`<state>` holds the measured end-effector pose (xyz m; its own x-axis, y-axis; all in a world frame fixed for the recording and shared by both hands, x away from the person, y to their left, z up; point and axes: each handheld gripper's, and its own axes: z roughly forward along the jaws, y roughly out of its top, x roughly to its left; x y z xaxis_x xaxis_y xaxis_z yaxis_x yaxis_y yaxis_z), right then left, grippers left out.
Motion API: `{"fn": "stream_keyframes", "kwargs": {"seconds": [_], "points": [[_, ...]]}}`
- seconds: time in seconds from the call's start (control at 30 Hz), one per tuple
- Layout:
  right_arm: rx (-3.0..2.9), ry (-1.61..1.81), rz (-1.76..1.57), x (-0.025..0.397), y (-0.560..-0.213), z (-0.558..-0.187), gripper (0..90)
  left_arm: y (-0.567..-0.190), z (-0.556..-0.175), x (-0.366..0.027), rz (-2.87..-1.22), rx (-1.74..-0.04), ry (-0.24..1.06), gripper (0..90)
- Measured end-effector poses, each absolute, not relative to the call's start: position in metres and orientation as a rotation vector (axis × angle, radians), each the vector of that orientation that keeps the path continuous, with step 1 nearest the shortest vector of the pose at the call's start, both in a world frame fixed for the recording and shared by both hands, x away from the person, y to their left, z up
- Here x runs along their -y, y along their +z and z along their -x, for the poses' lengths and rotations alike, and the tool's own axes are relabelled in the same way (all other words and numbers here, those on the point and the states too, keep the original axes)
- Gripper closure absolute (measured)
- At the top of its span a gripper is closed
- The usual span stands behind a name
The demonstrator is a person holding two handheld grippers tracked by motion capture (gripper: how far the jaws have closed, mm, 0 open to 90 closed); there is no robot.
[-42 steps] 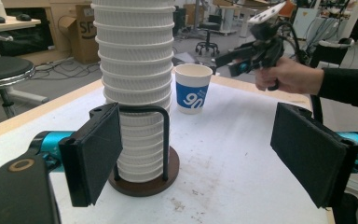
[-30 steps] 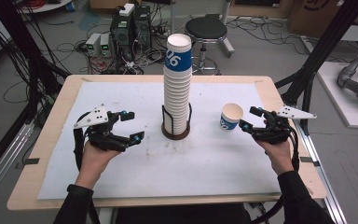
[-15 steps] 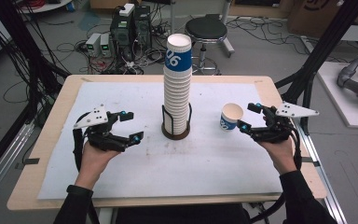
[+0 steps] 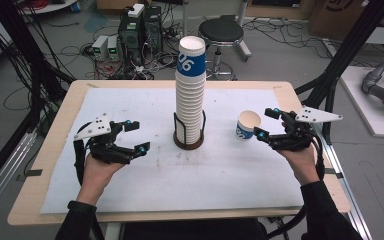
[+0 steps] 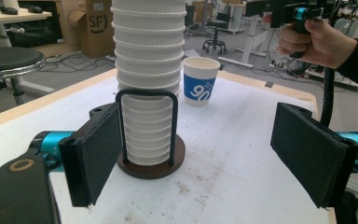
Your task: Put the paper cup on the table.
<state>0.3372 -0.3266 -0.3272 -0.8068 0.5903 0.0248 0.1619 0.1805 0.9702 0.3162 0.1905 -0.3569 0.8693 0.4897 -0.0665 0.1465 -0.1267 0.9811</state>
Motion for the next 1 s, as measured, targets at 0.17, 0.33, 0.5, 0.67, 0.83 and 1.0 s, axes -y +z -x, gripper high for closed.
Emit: {"fn": "stream_keyframes", "kwargs": {"seconds": [0.17, 0.33, 0.5, 0.67, 0.83, 1.0], "points": [[-2.112, 1.657, -0.719, 0.326, -0.328, -0.337, 15.0, -0.356, -0.316, -0.190, -1.694, -0.491, 0.318, 16.7], [-2.108, 1.656, -0.715, 0.328, -0.327, -0.336, 15.0, -0.355, -0.316, -0.188, -1.691, -0.488, 0.318, 16.7], [-2.097, 1.650, -0.719, 0.332, -0.327, -0.333, 15.0, -0.353, -0.317, -0.185, -1.694, -0.480, 0.318, 16.7], [-2.094, 1.649, -0.720, 0.334, -0.327, -0.330, 15.0, -0.353, -0.318, -0.183, -1.695, -0.475, 0.315, 16.6], [-2.097, 1.647, -0.720, 0.333, -0.326, -0.328, 15.1, -0.352, -0.318, -0.183, -1.690, -0.474, 0.317, 16.6], [-2.100, 1.647, -0.720, 0.333, -0.327, -0.327, 15.1, -0.352, -0.318, -0.183, -1.690, -0.474, 0.316, 16.6]]}}
